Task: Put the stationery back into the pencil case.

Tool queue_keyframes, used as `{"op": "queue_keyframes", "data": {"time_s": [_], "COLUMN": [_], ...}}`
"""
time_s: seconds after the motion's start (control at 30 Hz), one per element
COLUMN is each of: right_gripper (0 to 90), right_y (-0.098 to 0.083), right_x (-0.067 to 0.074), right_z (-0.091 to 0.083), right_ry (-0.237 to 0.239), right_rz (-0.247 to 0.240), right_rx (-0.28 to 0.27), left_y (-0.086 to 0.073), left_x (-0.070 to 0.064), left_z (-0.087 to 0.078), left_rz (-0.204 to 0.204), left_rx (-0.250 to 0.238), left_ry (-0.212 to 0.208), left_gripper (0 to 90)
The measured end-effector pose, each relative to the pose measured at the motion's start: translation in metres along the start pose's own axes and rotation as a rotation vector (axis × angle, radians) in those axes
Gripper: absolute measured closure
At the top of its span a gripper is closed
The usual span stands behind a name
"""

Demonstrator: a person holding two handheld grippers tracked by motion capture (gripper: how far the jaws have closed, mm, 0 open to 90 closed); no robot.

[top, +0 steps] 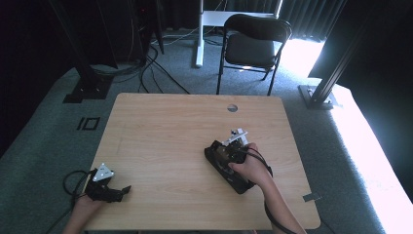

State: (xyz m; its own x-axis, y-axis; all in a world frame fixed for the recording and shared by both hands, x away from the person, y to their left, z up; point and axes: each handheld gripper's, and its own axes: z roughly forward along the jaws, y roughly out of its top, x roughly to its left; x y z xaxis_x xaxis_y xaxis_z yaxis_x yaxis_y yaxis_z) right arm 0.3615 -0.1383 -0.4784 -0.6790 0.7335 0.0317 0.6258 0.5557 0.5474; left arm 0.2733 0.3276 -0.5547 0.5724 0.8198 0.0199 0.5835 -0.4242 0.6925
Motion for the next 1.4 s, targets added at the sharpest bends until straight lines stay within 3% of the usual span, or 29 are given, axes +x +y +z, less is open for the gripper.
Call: {"op": "queue_keyframes", "data": {"time_s": [0.33, 0.53, 0.67, 1.0, 1.4], "right_gripper": [50.1, 50.3, 50.9, 51.3, 52.6], "right_y": [0.002, -0.001, -0.003, -0.003, -0.002], "right_x": [-0.012, -0.028, -0.046, -0.076, -0.101], "right_z": [-0.034, -0.044, -0.047, -0.031, 0.003], "right_ry": [0.007, -0.042, -0.082, -0.148, -0.184], "right_rz": [0.03, 0.062, 0.116, 0.178, 0.235], "right_rx": [-0.135, -0.195, -0.234, -0.247, -0.202], "left_y": [0.0, 0.0, 0.0, 0.0, 0.0], "left_x": [0.0, 0.0, 0.0, 0.0, 0.0], "left_z": [0.0, 0.0, 0.0, 0.0, 0.0], "left_rz": [-0.001, -0.001, 0.0, 0.0, 0.0], "left_rx": [0.0, 0.0, 0.0, 0.0, 0.0], "left_ry": [0.0, 0.0, 0.0, 0.0, 0.0], "left_gripper": [2.2, 2.2, 2.2, 2.2, 2.2]}}
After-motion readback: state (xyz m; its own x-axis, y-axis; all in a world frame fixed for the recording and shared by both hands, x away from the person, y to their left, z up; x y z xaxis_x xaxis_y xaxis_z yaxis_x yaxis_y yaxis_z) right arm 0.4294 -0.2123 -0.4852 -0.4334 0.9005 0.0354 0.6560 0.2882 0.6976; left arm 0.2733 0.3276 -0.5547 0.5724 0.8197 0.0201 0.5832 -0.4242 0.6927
